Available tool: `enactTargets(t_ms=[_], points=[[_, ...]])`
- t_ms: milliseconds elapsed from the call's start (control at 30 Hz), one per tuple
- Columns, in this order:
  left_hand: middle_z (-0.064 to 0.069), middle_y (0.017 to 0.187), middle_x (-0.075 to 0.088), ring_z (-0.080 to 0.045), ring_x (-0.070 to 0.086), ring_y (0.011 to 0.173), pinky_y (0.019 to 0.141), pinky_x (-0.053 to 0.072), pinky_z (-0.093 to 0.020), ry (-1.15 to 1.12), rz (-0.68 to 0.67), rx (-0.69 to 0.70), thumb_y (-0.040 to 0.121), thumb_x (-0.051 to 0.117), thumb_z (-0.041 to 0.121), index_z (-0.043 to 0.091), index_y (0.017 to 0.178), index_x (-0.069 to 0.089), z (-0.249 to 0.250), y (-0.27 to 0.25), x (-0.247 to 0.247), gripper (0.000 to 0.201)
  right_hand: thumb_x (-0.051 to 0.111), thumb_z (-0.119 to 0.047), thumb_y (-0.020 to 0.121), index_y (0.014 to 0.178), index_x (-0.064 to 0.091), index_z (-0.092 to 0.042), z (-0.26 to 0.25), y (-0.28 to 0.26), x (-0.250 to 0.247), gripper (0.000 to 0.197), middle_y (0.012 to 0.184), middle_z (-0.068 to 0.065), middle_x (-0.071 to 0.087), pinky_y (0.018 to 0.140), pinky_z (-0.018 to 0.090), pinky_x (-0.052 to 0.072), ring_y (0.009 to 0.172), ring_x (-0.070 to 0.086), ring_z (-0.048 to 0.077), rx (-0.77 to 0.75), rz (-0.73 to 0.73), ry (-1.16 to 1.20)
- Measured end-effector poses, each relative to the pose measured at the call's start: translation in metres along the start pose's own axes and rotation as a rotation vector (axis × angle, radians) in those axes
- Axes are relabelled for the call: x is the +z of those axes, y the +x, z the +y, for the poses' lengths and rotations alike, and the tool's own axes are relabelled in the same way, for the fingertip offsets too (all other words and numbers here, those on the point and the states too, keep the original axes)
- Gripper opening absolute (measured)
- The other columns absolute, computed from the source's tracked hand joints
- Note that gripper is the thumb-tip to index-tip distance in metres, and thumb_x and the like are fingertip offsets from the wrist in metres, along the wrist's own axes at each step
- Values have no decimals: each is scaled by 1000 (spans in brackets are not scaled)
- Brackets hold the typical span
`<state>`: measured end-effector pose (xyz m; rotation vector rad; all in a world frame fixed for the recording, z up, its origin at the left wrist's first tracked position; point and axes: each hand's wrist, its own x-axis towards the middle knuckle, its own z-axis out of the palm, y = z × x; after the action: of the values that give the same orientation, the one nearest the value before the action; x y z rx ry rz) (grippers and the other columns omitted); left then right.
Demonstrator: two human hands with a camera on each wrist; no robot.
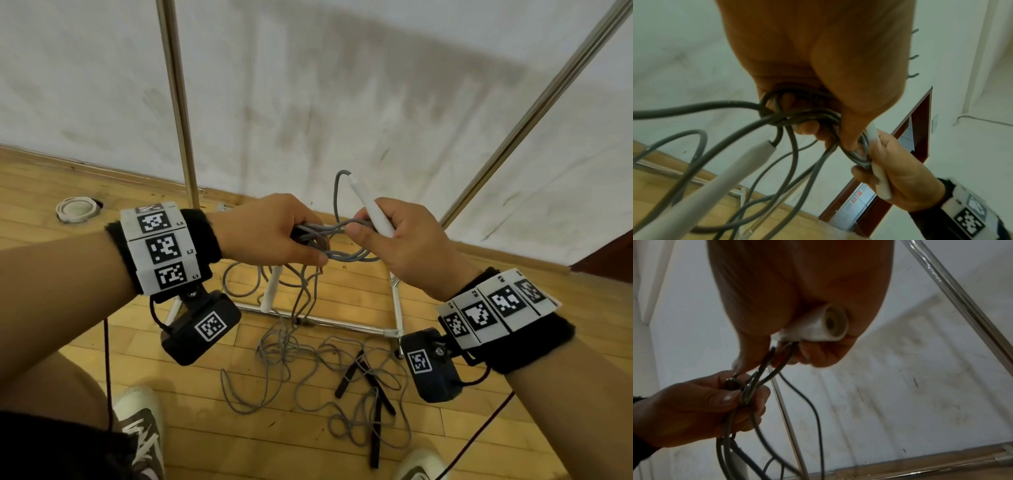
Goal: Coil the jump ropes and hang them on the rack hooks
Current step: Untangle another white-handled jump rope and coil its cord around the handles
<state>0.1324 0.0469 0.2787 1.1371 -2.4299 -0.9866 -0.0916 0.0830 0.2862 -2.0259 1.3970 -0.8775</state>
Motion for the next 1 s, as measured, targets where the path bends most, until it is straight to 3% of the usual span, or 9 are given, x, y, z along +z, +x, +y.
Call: enactTargets(t_ms=[100, 233, 300, 367, 533, 667, 833, 900, 1000], points=[[-8, 70, 64, -12, 56, 57, 54, 43, -20, -3, 48, 12, 89, 70, 36, 18, 85, 71, -4, 1, -7, 18, 83, -34, 73, 96, 68, -21, 0, -1, -7, 30, 71, -2, 61, 60, 24, 50, 63, 57, 11, 26, -99, 59], [-10, 76, 65, -25, 61, 67, 61, 48, -33, -14, 48, 22, 89, 71, 31, 18, 85, 67, -3, 1, -4, 14, 87, -19, 70, 100, 71, -19, 3, -2, -11, 34, 75, 0, 66, 62, 22, 49, 66, 58, 9, 57, -228, 86], [-6, 71, 63, -23, 58, 61, 55, 45, -26, -13, 77, 33, 88, 71, 30, 18, 80, 63, -3, 3, 0, 17, 87, -19, 70, 93, 71, -22, 2, -1, -8, 28, 75, 1, 65, 57, 16, 43, 63, 54, 11, 36, -268, 9], [0, 69, 62, -10, 54, 52, 50, 41, -14, 23, 104, 47, 88, 72, 33, 21, 79, 62, -4, 4, 1, 18, 86, -19, 71, 90, 72, -24, 2, 0, -7, 25, 74, 2, 63, 54, 14, 40, 59, 50, 10, 38, -278, -33], [12, 61, 61, -7, 54, 51, 48, 41, -16, 197, 60, 69, 90, 66, 46, 28, 69, 63, -9, 5, 0, 28, 77, -8, 72, 106, 70, -26, 4, -1, -11, 39, 87, -3, 72, 61, 30, 50, 65, 59, 15, 80, -336, -170], [17, 57, 58, -8, 52, 49, 45, 34, -18, 305, 60, 115, 89, 57, 56, 32, 60, 51, -11, 6, 2, 39, 73, -3, 73, 109, 66, -32, 4, -2, -11, 46, 88, -10, 72, 56, 15, 47, 63, 61, 1, 77, -309, -152], [7, 65, 65, -9, 61, 58, 51, 46, -24, 247, 24, 125, 89, 56, 56, 26, 76, 64, -15, 7, -2, 33, 81, -14, 76, 101, 72, -26, 7, 0, -14, 29, 80, -11, 74, 75, 24, 54, 78, 68, 3, 100, -214, -117], [6, 71, 67, -8, 63, 61, 56, 49, -23, 189, -10, 118, 91, 61, 49, 26, 83, 67, -18, 7, -2, 25, 82, -17, 77, 98, 72, -23, 9, -1, -15, 24, 81, -8, 74, 73, 25, 55, 77, 69, 6, 129, -204, -55], [9, 73, 68, -6, 64, 62, 57, 50, -20, 115, 3, 128, 93, 63, 43, 27, 84, 66, -20, 7, -1, 19, 81, -10, 76, 98, 71, -19, 10, -2, -14, 26, 81, -8, 73, 64, 14, 51, 74, 69, 3, 146, -209, 110]])
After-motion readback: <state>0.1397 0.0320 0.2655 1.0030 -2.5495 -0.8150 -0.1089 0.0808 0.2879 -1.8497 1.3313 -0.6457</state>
